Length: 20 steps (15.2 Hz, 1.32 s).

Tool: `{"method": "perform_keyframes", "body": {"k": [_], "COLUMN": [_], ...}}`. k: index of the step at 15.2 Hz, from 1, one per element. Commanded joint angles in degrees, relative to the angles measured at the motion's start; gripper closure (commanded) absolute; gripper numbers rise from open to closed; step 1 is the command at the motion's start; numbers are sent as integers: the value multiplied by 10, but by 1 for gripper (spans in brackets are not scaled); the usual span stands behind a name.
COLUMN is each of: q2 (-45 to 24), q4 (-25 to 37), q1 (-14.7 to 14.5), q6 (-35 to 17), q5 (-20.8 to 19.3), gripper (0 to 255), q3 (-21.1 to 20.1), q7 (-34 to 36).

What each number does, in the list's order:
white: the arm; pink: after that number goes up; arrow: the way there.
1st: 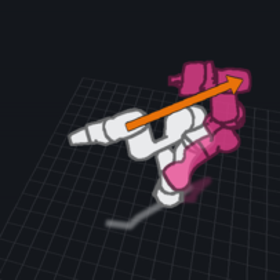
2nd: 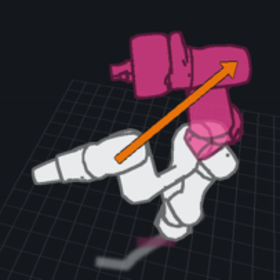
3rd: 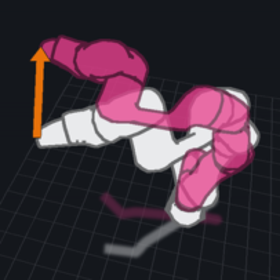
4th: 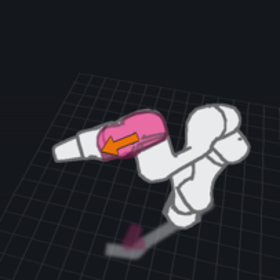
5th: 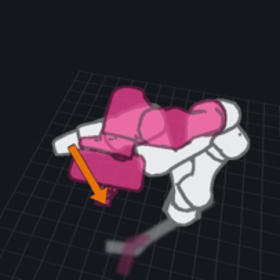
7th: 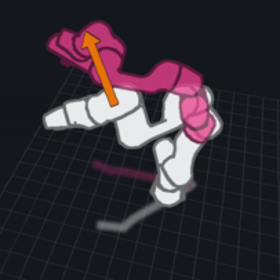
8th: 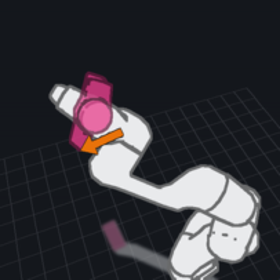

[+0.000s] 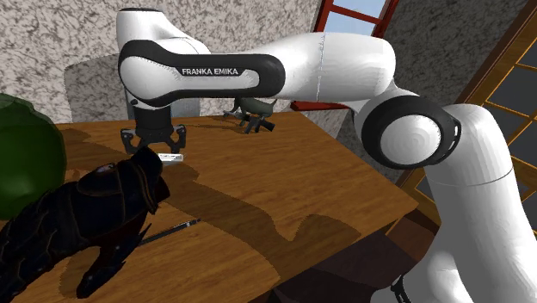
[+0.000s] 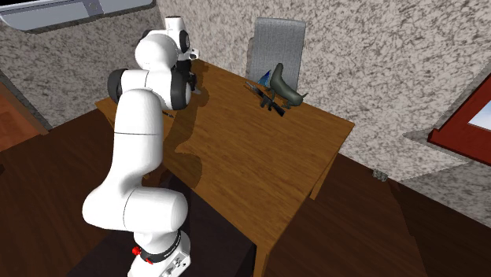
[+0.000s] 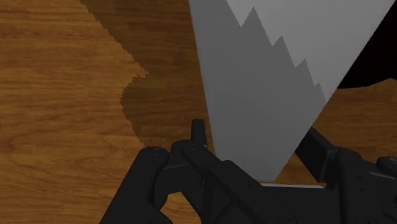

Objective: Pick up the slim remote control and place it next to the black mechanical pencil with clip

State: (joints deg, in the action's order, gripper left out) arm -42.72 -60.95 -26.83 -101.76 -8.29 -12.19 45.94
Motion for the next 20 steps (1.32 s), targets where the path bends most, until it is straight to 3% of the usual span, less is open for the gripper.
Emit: {"method": "perform_keyframes", "body": {"k": [1, 9, 16, 17, 20], "q2": [-2, -13, -13, -13, -12], "q4": [-12, -54, -54, -55, -57], "q1": [0, 2, 2, 2, 3], "q6": [-15, -68, -68, -68, -69], "q5": [0, -3, -3, -3, -3], "gripper": [255, 255, 255, 0, 0], "q3": [-1, 1, 1, 1, 1], "q7": [1, 4, 4, 4, 4]}}
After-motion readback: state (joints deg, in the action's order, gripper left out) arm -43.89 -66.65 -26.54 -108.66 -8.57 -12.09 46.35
